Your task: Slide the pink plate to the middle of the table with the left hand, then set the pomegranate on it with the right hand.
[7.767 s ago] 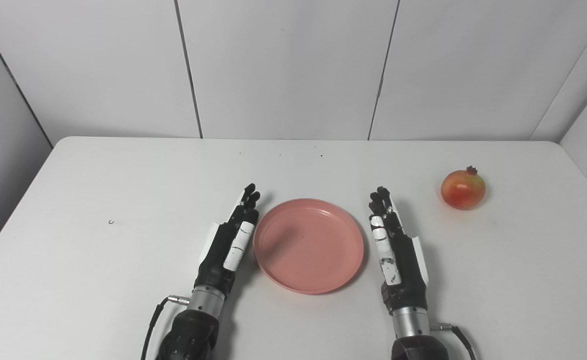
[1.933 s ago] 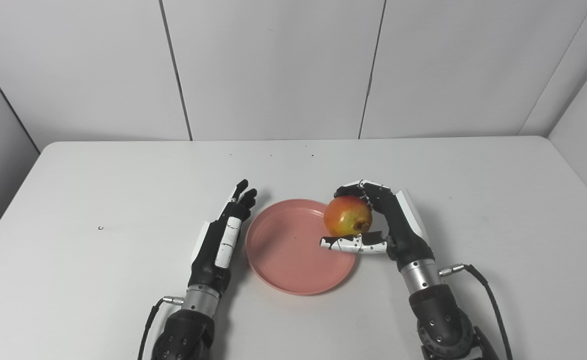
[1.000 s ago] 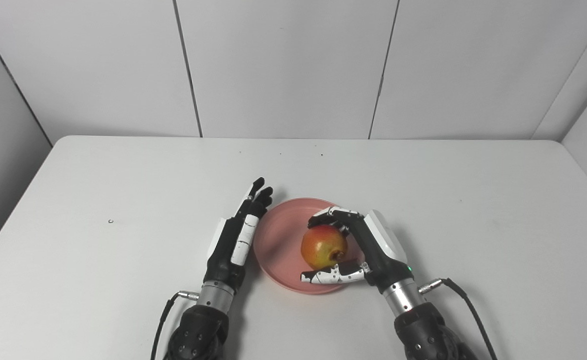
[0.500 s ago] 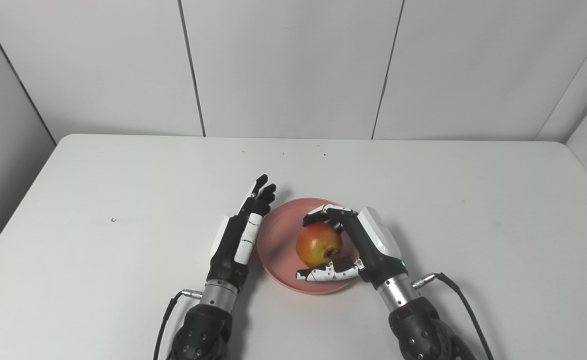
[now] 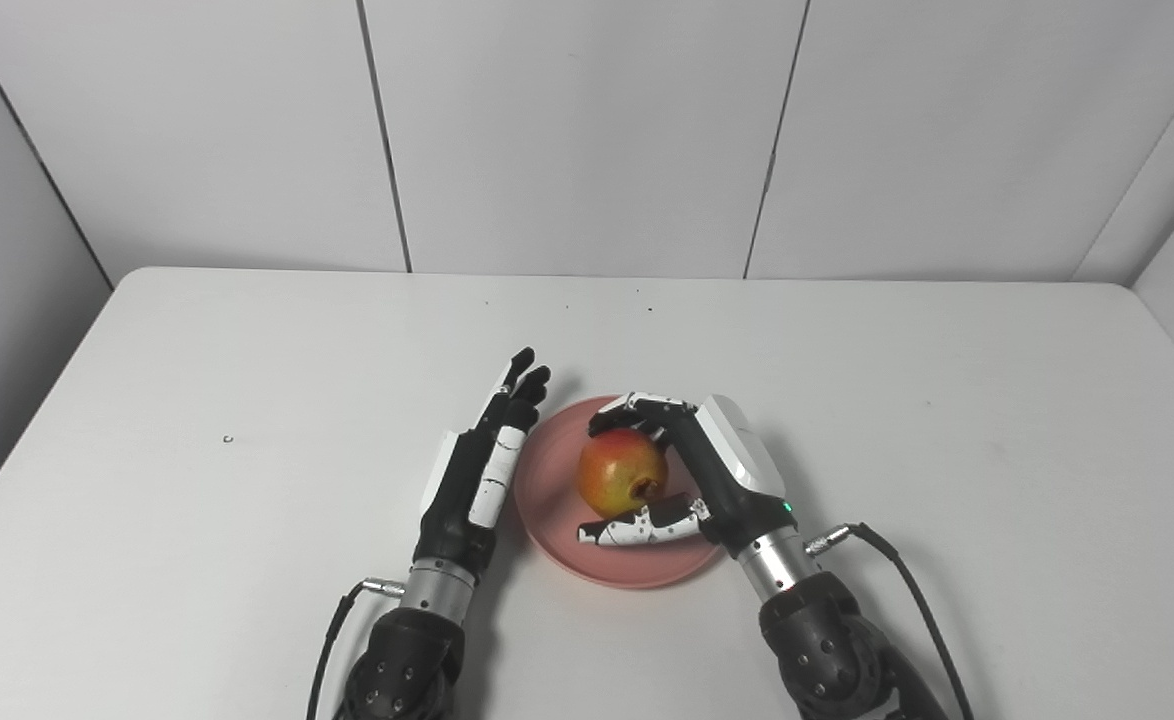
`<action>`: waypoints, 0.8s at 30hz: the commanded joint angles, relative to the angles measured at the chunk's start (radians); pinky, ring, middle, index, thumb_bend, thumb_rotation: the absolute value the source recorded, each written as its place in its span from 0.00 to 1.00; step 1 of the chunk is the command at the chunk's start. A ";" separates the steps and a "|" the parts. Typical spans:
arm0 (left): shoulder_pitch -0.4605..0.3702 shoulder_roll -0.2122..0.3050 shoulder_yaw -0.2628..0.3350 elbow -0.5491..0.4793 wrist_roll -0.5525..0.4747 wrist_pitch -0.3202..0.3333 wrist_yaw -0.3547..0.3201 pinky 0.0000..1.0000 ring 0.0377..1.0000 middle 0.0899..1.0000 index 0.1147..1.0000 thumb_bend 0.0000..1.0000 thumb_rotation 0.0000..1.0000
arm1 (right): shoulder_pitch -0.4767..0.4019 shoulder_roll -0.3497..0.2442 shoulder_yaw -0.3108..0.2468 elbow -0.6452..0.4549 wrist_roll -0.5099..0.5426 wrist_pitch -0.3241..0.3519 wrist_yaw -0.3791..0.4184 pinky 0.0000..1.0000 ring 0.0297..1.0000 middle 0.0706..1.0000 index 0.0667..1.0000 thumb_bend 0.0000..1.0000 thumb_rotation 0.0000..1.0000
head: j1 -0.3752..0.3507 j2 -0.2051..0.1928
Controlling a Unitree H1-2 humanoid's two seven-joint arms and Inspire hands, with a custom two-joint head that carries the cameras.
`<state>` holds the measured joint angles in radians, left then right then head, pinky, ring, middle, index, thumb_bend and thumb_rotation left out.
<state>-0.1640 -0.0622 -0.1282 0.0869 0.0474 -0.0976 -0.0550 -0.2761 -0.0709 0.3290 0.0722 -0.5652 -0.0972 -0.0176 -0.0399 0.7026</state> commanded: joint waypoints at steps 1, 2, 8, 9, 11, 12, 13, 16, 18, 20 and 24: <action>-0.036 -0.010 -0.002 -0.024 0.006 -0.027 0.005 0.96 0.95 0.94 0.94 0.69 1.00 | -0.042 0.004 0.001 -0.007 -0.012 -0.047 -0.029 0.41 0.39 0.45 0.51 0.51 0.00 | 0.000 0.002; -0.036 -0.011 -0.002 -0.026 0.007 -0.026 0.006 0.96 0.94 0.93 0.94 0.69 1.00 | -0.043 0.004 0.002 0.001 -0.017 -0.050 -0.031 0.41 0.39 0.45 0.51 0.51 0.00 | 0.000 0.002; -0.034 -0.012 -0.003 -0.025 0.012 -0.031 0.009 0.95 0.94 0.93 0.93 0.69 1.00 | -0.045 -0.004 0.011 0.030 -0.047 -0.061 -0.049 0.43 0.40 0.45 0.51 0.51 0.00 | -0.001 0.004; -0.034 -0.013 -0.004 -0.025 0.012 -0.031 0.010 0.95 0.94 0.93 0.93 0.69 1.00 | -0.044 -0.005 0.012 0.033 -0.050 -0.062 -0.051 0.43 0.40 0.45 0.51 0.51 0.00 | -0.001 0.004; -0.033 -0.013 -0.005 -0.028 0.013 -0.028 0.010 0.96 0.94 0.93 0.93 0.69 1.00 | -0.043 -0.009 0.015 0.039 -0.058 -0.064 -0.055 0.43 0.40 0.45 0.51 0.51 0.00 | -0.002 0.006; -0.032 -0.012 -0.005 -0.030 0.013 -0.026 0.010 0.97 0.94 0.93 0.93 0.68 1.00 | -0.043 -0.011 0.016 0.042 -0.063 -0.066 -0.058 0.43 0.40 0.45 0.51 0.51 0.00 | -0.002 0.006; -0.032 -0.012 -0.005 -0.031 0.014 -0.025 0.010 0.97 0.95 0.93 0.94 0.69 1.00 | -0.043 -0.013 0.018 0.045 -0.068 -0.067 -0.060 0.44 0.40 0.45 0.51 0.51 0.00 | -0.003 0.006; -0.032 -0.012 -0.005 -0.033 0.014 -0.023 0.012 0.97 0.95 0.93 0.94 0.69 1.00 | -0.042 -0.015 0.019 0.045 -0.080 -0.064 -0.067 0.44 0.41 0.45 0.50 0.51 0.00 | -0.004 0.006; -0.032 -0.011 -0.005 -0.032 0.014 -0.024 0.012 0.97 0.95 0.93 0.93 0.69 1.00 | -0.040 -0.016 0.019 0.047 -0.088 -0.065 -0.076 0.45 0.41 0.45 0.50 0.51 0.00 | -0.004 0.007; -0.032 -0.010 -0.006 -0.035 0.015 -0.021 0.011 0.97 0.95 0.93 0.94 0.69 1.00 | -0.039 -0.016 0.020 0.047 -0.097 -0.062 -0.083 0.46 0.41 0.46 0.49 0.51 0.00 | -0.004 0.007; -0.032 -0.009 -0.005 -0.037 0.009 -0.017 0.008 0.97 0.95 0.93 0.94 0.69 1.00 | -0.035 -0.019 0.024 0.042 -0.103 -0.064 -0.086 0.50 0.51 0.46 0.47 0.52 0.00 | -0.005 0.009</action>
<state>-0.1642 -0.0621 -0.1290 0.0829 0.0520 -0.0971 -0.0474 -0.2882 -0.0847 0.3525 0.1290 -0.6642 -0.1190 -0.0862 -0.0460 0.7102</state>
